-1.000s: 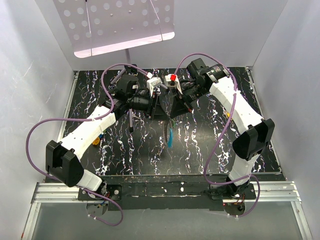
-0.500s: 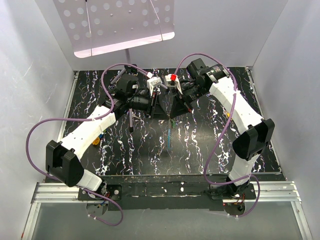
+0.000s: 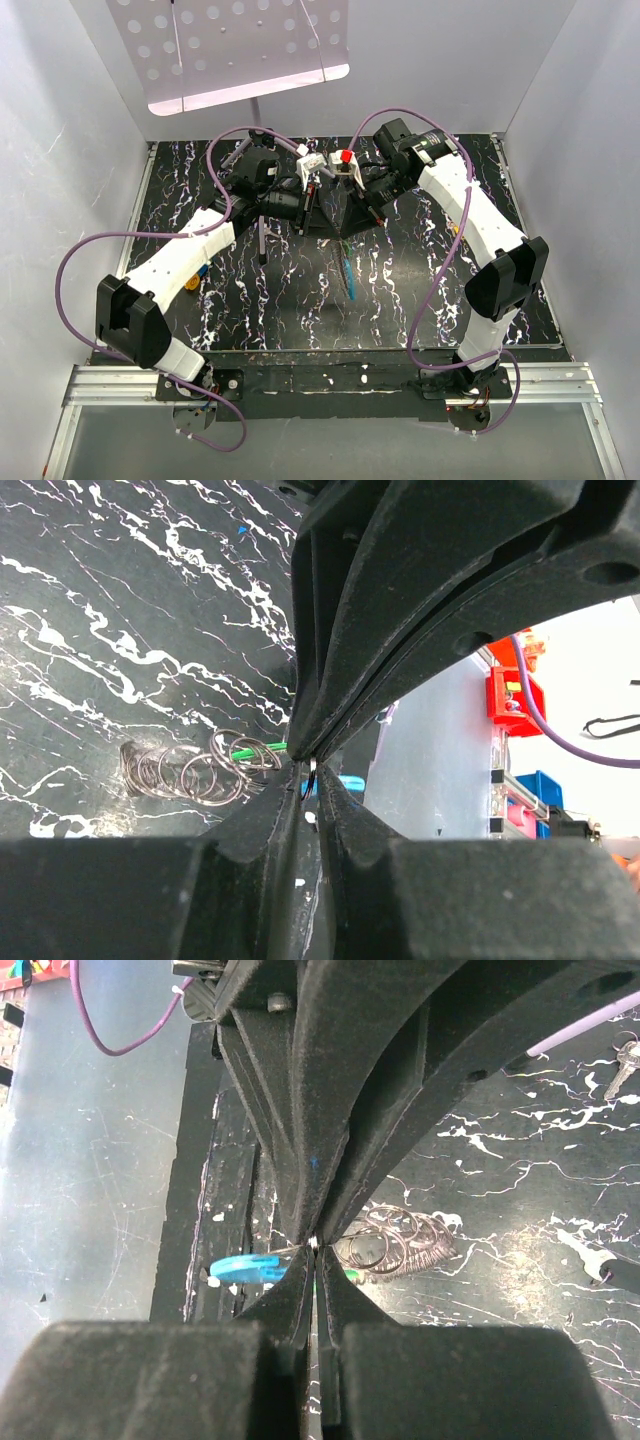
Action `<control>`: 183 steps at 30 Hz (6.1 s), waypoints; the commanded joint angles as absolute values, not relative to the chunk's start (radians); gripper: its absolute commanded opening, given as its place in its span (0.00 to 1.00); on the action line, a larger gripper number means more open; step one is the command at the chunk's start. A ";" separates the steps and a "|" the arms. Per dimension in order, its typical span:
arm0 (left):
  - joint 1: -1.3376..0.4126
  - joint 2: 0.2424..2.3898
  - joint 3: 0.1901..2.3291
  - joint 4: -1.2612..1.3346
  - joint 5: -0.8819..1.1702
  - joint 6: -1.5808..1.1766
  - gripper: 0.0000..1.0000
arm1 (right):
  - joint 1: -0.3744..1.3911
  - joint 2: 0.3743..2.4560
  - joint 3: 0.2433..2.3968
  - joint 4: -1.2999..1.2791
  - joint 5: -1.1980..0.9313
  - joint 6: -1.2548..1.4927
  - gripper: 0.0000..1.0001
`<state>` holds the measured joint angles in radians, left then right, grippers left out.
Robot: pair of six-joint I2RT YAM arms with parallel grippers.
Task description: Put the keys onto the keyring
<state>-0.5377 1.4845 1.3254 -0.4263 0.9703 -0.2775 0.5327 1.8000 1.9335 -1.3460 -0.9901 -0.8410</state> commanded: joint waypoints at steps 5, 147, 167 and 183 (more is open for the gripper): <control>-0.537 1.488 1.362 -0.433 1.023 -0.279 0.06 | 0.541 1.775 1.945 -1.594 -1.040 -0.839 0.01; -0.474 1.106 0.954 -0.124 0.400 -0.288 0.98 | -0.219 1.146 1.236 -0.799 -0.867 -0.333 0.67; -0.256 0.723 0.746 -0.420 0.126 -0.213 0.98 | -0.307 0.931 1.146 -0.670 -0.843 -0.034 0.68; -0.256 0.634 0.703 -0.394 0.150 -0.161 0.98 | -0.321 0.724 0.875 -0.457 -0.675 0.227 0.76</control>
